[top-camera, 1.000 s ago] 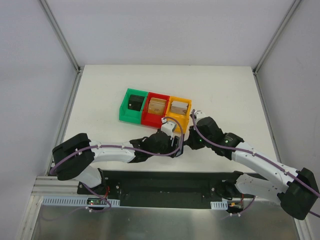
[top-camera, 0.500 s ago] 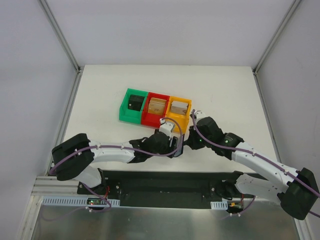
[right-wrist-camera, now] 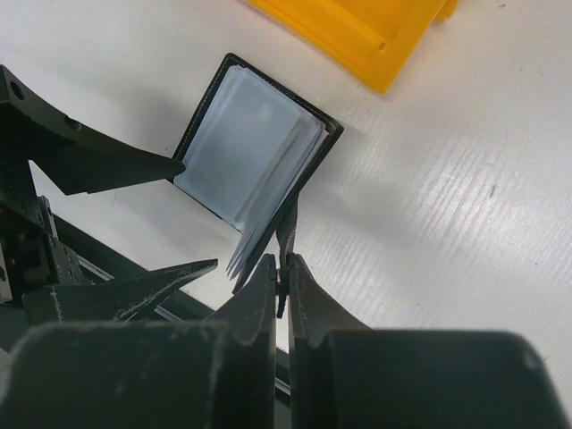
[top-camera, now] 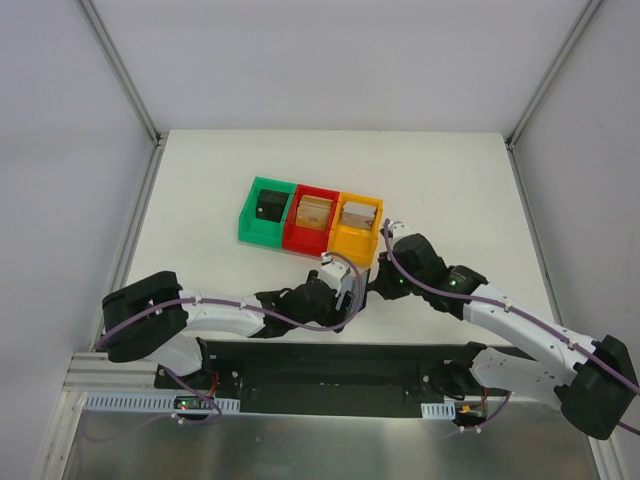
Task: Take the credit cards out of the card holder
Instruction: Remove the credit card from the card holder.
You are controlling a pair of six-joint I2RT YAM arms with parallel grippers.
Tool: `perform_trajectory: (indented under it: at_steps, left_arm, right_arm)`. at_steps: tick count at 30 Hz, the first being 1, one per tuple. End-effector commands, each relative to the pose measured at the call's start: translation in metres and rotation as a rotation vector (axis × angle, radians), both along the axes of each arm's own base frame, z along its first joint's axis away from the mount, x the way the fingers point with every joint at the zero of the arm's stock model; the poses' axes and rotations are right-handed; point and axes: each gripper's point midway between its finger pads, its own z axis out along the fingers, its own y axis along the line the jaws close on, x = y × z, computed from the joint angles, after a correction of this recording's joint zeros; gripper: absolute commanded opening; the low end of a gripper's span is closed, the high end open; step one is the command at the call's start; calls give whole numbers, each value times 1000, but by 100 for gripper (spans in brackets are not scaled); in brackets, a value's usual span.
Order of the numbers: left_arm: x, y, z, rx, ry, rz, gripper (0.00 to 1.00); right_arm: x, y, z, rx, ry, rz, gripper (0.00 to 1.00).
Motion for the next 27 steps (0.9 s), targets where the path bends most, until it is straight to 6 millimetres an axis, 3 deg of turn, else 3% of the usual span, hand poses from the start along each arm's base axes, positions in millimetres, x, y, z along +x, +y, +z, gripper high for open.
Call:
perform_trajectory:
  at_steps: [1, 27]
  left_arm:
    - [9, -19, 30, -72, -74, -32, 71]
    - [36, -9, 35, 19, -173, 98, 72]
  right_arm:
    - [7, 7, 19, 18, -40, 12, 0]
    - [6, 6, 17, 16, -33, 14, 0]
